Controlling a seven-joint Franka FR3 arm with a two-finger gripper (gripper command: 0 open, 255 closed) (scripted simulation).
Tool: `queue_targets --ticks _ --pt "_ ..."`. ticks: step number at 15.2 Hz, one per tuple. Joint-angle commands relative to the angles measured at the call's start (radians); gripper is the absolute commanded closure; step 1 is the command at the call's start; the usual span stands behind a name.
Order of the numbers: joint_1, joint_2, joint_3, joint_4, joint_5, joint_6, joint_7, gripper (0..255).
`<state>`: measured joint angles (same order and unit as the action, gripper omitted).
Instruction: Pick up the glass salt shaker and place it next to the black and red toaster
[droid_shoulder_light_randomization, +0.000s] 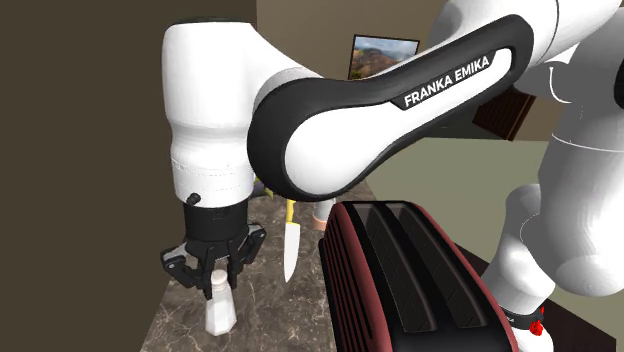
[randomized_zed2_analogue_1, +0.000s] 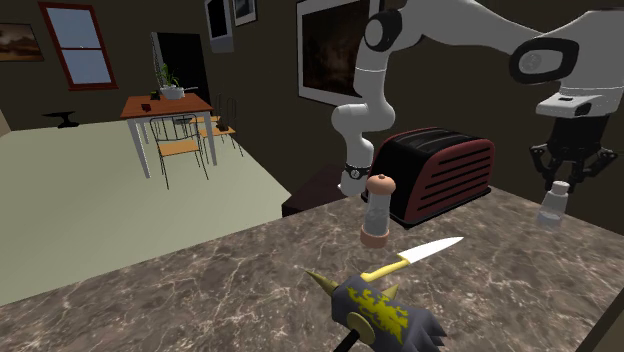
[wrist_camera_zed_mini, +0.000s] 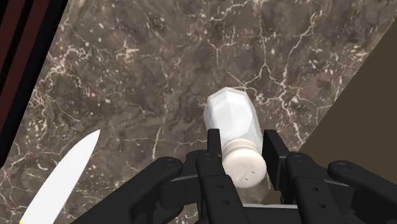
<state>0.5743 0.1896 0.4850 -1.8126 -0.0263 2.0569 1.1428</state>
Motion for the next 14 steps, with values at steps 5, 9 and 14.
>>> queue_targets --ticks 5,9,14 --pt "0.002 0.022 -0.004 -0.053 -0.012 0.073 0.004 255" --pt "0.005 0.043 -0.007 -0.082 -0.024 0.122 0.01 255" --pt "0.01 0.073 -0.012 -0.113 -0.041 0.178 0.018 255"
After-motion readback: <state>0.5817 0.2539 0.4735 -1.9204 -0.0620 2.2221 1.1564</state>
